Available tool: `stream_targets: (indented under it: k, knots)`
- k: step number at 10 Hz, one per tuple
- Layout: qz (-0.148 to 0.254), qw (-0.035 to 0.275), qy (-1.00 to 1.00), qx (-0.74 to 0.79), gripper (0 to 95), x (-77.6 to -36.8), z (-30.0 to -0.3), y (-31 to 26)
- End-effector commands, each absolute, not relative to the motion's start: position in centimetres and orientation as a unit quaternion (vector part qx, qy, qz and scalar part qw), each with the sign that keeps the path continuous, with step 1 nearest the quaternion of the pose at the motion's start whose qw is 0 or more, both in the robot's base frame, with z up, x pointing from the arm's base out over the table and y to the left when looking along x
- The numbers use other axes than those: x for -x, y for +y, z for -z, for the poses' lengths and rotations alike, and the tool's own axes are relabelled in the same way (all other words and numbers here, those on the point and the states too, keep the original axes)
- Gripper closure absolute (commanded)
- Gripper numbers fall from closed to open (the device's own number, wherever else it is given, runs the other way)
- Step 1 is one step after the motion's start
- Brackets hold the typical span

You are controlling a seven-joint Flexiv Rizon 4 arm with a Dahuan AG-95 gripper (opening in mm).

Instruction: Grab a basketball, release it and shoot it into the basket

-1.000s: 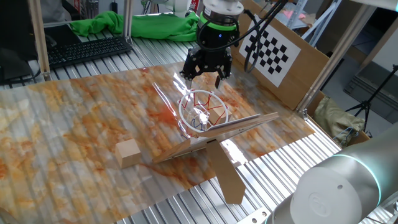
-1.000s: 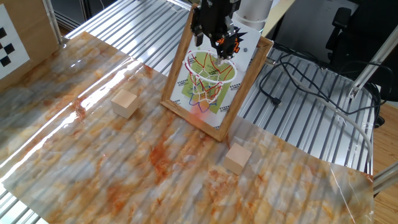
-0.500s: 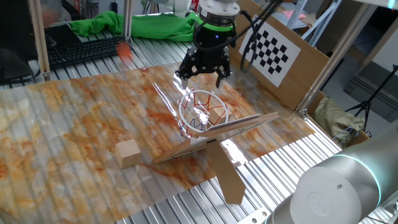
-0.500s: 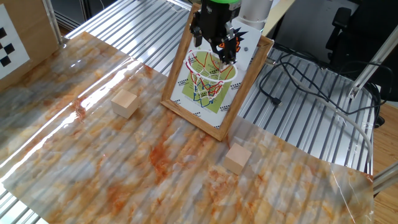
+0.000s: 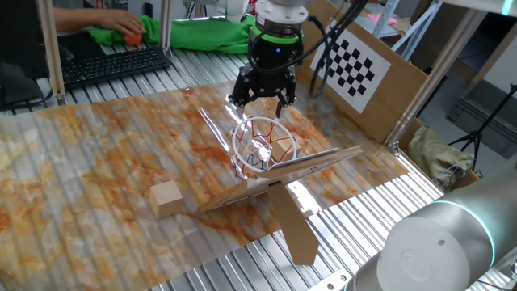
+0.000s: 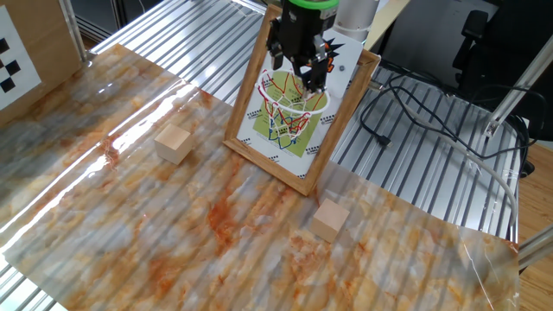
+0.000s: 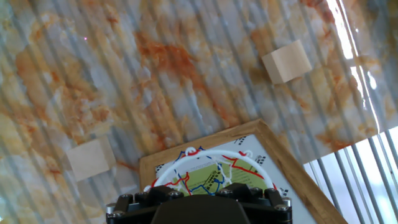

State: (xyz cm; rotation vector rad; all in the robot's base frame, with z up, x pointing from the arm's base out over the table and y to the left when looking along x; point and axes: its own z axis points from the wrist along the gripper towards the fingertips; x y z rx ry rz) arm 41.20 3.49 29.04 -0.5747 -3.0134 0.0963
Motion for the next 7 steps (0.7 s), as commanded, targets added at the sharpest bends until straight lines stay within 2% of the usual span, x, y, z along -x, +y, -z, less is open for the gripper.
stream_targets:
  k: [1, 7]
  knots:
    - [-0.03, 0.036, -0.981, 0.189, 19.0, -41.24, -29.01, 3.48]
    - [-0.025, 0.038, -0.982, 0.184, 19.0, -41.52, -28.34, 3.94]
